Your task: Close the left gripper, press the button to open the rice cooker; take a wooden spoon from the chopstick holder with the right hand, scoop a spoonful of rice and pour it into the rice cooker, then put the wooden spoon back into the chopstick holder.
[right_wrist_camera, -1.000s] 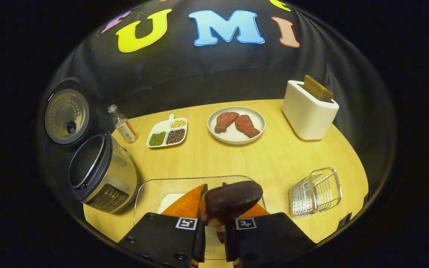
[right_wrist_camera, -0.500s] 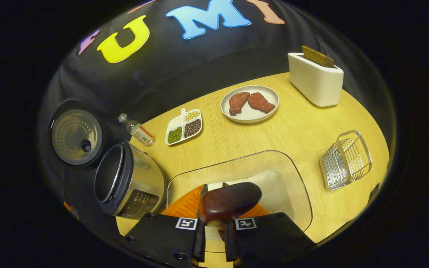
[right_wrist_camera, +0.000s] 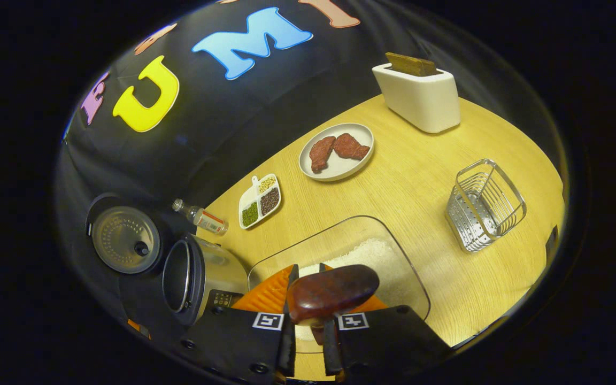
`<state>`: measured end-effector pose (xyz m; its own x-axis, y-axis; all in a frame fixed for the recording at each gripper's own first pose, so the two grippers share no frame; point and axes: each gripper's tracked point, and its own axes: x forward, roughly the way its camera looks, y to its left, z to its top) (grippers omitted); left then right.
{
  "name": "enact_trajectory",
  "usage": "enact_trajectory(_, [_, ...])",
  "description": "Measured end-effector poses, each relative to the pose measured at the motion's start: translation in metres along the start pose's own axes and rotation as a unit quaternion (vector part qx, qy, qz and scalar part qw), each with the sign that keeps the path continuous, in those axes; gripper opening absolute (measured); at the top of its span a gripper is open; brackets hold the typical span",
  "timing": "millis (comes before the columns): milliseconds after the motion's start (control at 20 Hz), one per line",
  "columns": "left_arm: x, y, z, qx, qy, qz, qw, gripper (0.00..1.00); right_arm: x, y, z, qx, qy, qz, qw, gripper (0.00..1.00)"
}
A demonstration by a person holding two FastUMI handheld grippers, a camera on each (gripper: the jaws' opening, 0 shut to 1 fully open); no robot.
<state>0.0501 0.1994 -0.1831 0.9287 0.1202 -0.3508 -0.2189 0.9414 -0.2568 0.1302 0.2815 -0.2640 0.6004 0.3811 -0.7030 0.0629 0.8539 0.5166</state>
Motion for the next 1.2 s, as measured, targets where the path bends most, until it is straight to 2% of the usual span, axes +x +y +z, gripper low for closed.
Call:
enact_trajectory(250, [0.006,-0.014,-0.005,0.011,0.01,-0.015,1.0,0.97,-0.016,-0.012,0.024,0.078,-0.028,0.001,0.997,0.23])
enact_trajectory(300, [0.007,-0.016,-0.006,0.011,0.012,-0.017,1.0,0.97,-0.019,-0.013,0.027,0.097,-0.032,0.003,0.995,0.19])
enact_trajectory(350, [0.008,-0.017,-0.005,0.013,0.013,-0.018,1.0,0.97,-0.022,-0.015,0.032,0.115,-0.035,0.006,0.993,0.23])
enact_trajectory(500, [0.011,-0.017,-0.002,0.015,0.009,-0.018,1.0,0.97,-0.03,-0.02,0.042,0.164,-0.044,0.015,0.985,0.23])
enact_trajectory(550, [0.012,-0.015,0.0,0.015,0.008,-0.017,1.0,0.97,-0.034,-0.02,0.047,0.18,-0.05,0.018,0.982,0.19])
enact_trajectory(600, [0.01,-0.014,0.0,0.014,0.007,-0.014,1.0,0.97,-0.036,-0.021,0.053,0.196,-0.057,0.022,0.979,0.23])
enact_trajectory(650, [0.01,-0.011,0.002,0.012,0.006,-0.01,1.0,0.97,-0.041,-0.016,0.059,0.211,-0.06,0.026,0.975,0.19])
enact_trajectory(700, [0.01,-0.01,0.001,0.009,0.005,-0.007,1.0,0.97,-0.043,-0.016,0.061,0.226,-0.058,0.029,0.972,0.23])
enact_trajectory(950, [0.007,-0.004,-0.003,0.0,0.004,0.003,1.0,0.97,-0.056,-0.002,0.088,0.269,-0.066,0.061,0.959,0.23])
enact_trajectory(1150, [0.0,-0.001,-0.004,-0.024,0.005,0.01,1.0,0.98,-0.061,0.028,0.102,0.287,-0.067,0.098,0.951,0.23])
enact_trajectory(1200, [-0.001,0.002,-0.004,-0.026,0.003,0.015,1.0,0.97,-0.063,0.038,0.102,0.288,-0.062,0.106,0.95,0.19])
